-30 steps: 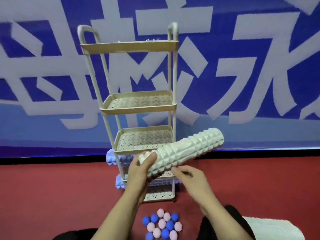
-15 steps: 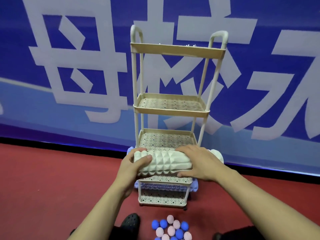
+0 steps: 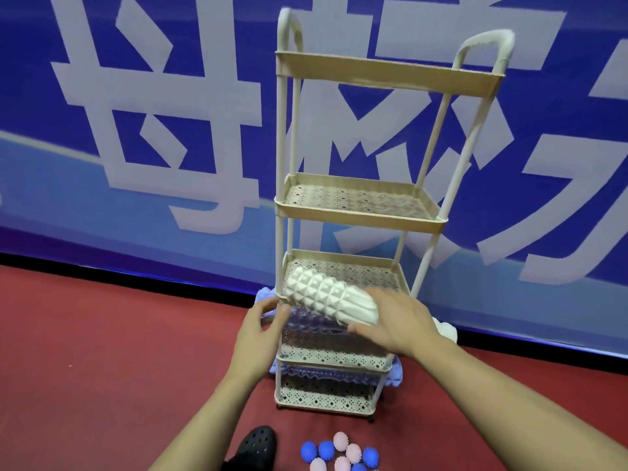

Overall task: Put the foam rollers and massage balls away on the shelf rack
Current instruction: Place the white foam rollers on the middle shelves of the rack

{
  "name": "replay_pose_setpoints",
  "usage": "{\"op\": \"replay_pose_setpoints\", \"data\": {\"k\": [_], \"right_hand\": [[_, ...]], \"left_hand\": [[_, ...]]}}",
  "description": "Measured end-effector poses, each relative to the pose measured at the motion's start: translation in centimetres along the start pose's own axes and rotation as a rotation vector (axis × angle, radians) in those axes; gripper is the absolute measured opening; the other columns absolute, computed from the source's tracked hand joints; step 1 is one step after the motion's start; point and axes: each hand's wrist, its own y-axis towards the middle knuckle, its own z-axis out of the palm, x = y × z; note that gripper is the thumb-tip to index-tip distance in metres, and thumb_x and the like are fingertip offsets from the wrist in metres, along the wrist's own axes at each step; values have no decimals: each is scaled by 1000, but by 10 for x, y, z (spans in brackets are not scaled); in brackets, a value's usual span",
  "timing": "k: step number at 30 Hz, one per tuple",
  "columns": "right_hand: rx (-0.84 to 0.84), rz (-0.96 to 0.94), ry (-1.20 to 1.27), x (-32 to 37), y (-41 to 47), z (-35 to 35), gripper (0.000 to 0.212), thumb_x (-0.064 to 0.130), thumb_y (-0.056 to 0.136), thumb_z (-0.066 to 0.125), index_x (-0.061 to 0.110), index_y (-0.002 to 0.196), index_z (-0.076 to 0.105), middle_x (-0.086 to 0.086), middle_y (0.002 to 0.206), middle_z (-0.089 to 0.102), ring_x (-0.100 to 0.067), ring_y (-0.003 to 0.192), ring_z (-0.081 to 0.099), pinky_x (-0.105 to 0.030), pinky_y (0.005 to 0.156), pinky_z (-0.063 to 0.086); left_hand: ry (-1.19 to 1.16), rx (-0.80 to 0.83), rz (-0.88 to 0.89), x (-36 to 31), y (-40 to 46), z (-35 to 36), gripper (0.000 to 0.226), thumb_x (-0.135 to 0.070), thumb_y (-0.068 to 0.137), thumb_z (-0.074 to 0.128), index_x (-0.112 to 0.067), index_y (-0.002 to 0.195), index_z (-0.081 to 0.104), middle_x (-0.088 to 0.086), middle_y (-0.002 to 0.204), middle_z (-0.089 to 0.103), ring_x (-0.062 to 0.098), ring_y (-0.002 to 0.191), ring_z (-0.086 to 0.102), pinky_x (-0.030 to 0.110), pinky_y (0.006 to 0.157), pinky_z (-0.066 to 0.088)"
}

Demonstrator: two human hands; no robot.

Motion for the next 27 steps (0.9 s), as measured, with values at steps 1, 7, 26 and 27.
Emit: {"op": "replay_pose_setpoints", "data": {"k": [1, 7, 26, 27], "right_hand": [[0, 24, -5, 0, 8, 3, 72, 76, 79, 59, 35, 136, 46, 2, 125, 64, -25, 116, 60, -37, 85, 46], [-19, 92, -78, -2, 63, 23, 81, 74, 81, 60, 27, 144, 42, -5, 131, 63, -30, 121, 58, -40, 97, 45], [132, 39, -146, -20, 178, 57, 72, 38, 92, 67, 25, 154, 32, -13, 153, 45, -36, 138, 46, -45, 114, 38], [120, 49, -140, -20, 179, 60, 68, 30, 94, 63, 26, 155, 32, -13, 155, 44, -35, 139, 46, -44, 114, 37]], "left_hand": [[72, 10, 22, 8, 2, 1, 36, -52, 95, 61, -33, 126, 60, -17, 130, 60, 4, 121, 56, 27, 99, 46], [669, 3, 148, 53, 15, 10, 72, -75, 88, 34, -31, 143, 47, -5, 146, 49, 16, 134, 44, 39, 110, 38], [978, 123, 95, 62, 39, 42, 63, -69, 95, 37, -29, 143, 46, -4, 143, 46, 24, 126, 46, 39, 101, 40], [978, 125, 100, 61, 40, 43, 62, -68, 95, 37, -29, 143, 45, -4, 145, 44, 23, 127, 45, 38, 102, 39]]}}
